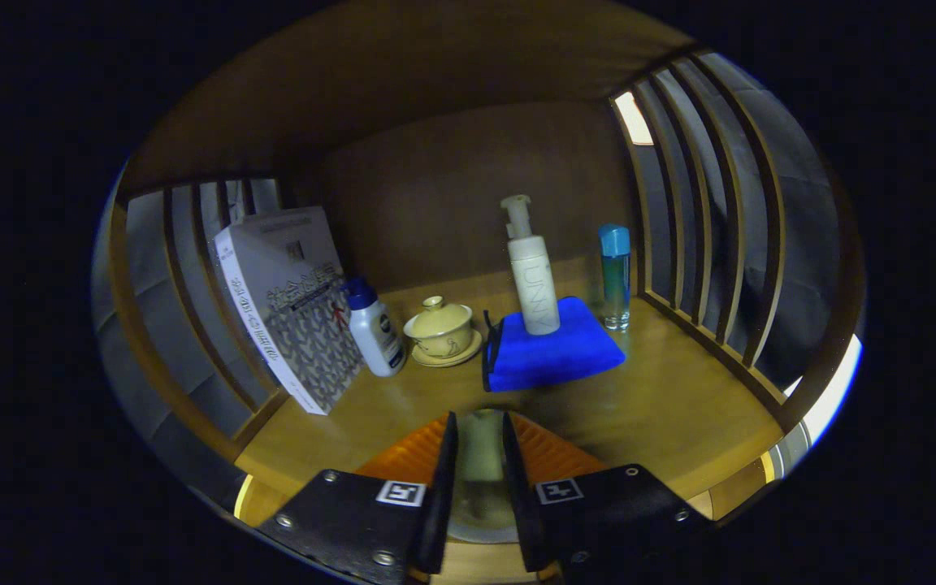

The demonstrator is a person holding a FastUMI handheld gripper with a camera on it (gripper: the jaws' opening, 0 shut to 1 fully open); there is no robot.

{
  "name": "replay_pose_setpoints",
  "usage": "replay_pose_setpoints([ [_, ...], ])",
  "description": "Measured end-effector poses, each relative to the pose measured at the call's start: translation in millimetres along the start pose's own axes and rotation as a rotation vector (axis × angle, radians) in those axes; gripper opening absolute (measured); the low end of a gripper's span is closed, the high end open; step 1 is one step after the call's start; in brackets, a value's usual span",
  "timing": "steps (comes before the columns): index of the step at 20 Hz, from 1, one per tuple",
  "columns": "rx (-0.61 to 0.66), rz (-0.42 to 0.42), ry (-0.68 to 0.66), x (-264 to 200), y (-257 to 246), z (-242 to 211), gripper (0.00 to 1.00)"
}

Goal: Pull open the drawer, take out the items inside it, and place them on the countertop above the cabinet.

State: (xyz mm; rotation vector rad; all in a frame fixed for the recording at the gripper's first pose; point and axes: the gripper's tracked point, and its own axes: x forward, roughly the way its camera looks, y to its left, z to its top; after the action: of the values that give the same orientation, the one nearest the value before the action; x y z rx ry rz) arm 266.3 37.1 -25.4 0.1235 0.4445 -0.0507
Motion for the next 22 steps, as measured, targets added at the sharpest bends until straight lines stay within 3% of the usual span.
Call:
replay_pose_setpoints([
  [4,-0.015,-0.005,-0.042,-10.1,-1.4,5.5,0.96],
  [12,-0.078,0.066,-0.179,-80.9,14.3,24.3,0.96],
  [22,-0.123,0.055,-0.346,-161.9,7.7,16.1,0.95],
])
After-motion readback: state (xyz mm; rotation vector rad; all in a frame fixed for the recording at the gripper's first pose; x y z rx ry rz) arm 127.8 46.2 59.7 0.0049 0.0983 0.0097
